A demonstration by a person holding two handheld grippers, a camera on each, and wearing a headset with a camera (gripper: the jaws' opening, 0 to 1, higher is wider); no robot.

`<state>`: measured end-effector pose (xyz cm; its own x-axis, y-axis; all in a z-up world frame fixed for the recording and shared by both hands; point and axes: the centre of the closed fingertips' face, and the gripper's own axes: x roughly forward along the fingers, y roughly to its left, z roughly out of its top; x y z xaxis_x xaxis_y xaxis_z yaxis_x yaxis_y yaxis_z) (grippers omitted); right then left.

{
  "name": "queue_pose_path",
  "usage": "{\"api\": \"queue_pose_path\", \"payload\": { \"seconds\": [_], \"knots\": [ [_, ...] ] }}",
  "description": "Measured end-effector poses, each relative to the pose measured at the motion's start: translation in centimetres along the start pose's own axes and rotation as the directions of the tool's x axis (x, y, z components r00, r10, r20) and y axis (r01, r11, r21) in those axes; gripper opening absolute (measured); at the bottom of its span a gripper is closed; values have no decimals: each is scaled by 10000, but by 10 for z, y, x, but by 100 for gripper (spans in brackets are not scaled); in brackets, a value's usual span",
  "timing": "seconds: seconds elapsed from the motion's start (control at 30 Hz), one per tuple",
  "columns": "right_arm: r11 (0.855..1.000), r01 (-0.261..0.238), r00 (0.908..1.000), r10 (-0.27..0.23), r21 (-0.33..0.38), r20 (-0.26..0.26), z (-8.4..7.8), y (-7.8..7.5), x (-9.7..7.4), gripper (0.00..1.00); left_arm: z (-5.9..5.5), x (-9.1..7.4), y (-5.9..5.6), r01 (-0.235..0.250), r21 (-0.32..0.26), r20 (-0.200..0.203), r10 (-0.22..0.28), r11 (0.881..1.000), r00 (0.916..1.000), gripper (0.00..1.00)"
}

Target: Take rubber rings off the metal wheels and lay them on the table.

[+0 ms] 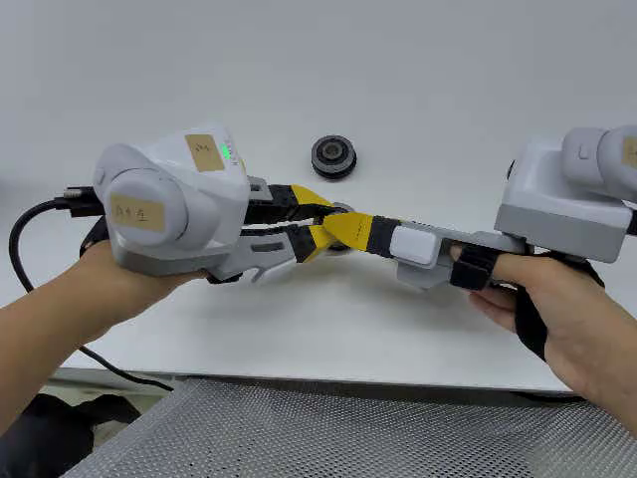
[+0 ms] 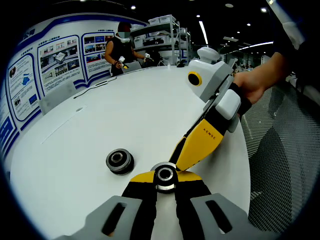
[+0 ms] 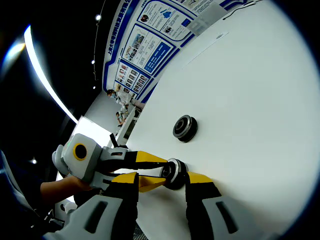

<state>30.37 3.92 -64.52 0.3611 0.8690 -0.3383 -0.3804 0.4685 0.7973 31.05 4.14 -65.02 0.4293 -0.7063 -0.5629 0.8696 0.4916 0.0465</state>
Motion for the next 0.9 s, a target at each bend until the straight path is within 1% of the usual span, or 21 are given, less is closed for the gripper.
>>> {"api": "queue_pose_path", "payload": {
  "seconds": [0.13, 0.27, 0.4, 0.57, 0.73, 0.77, 0.8, 0.9],
  "knots": [
    [10000, -30, 10000, 30, 28, 24, 2, 1, 1, 39, 0, 0, 0, -7, -1, 7, 7, 10000, 10000, 13],
    [9998, 9, 9999, -11, -209, -106, 1, 3, 2, 40, 0, 0, 0, -18, 11, 20, 18, 10000, 10000, 13],
    [9999, -10, 9999, 8, -116, -139, 1, 3, 2, 40, 0, 0, 0, -24, 14, 31, 24, 10000, 10000, 13],
    [9998, 6, 9997, -10, -177, -224, -1, 5, 1, 41, 0, 0, 0, -17, 23, 37, 17, 10000, 10000, 13],
    [10000, -58, 9989, 57, -20, -473, -6, 7, 0, 41, 0, 0, 0, -26, 22, 44, 25, 10000, 10000, 13],
    [9996, -136, 9965, 154, 229, -827, -14, 10, -1, 39, 0, 0, 0, -28, 13, 43, 27, 10000, 10000, 13],
    [9999, -52, 9983, 44, -138, -575, -10, 8, 0, 39, 0, 0, 0, -34, 7, 38, 34, 10000, 10000, 13],
    [10000, -44, 9991, 43, -23, -428, -11, 8, 1, 39, 1, -1, 0, -27, -48, 46, 27, 10000, 10000, 13]
  ]
}}
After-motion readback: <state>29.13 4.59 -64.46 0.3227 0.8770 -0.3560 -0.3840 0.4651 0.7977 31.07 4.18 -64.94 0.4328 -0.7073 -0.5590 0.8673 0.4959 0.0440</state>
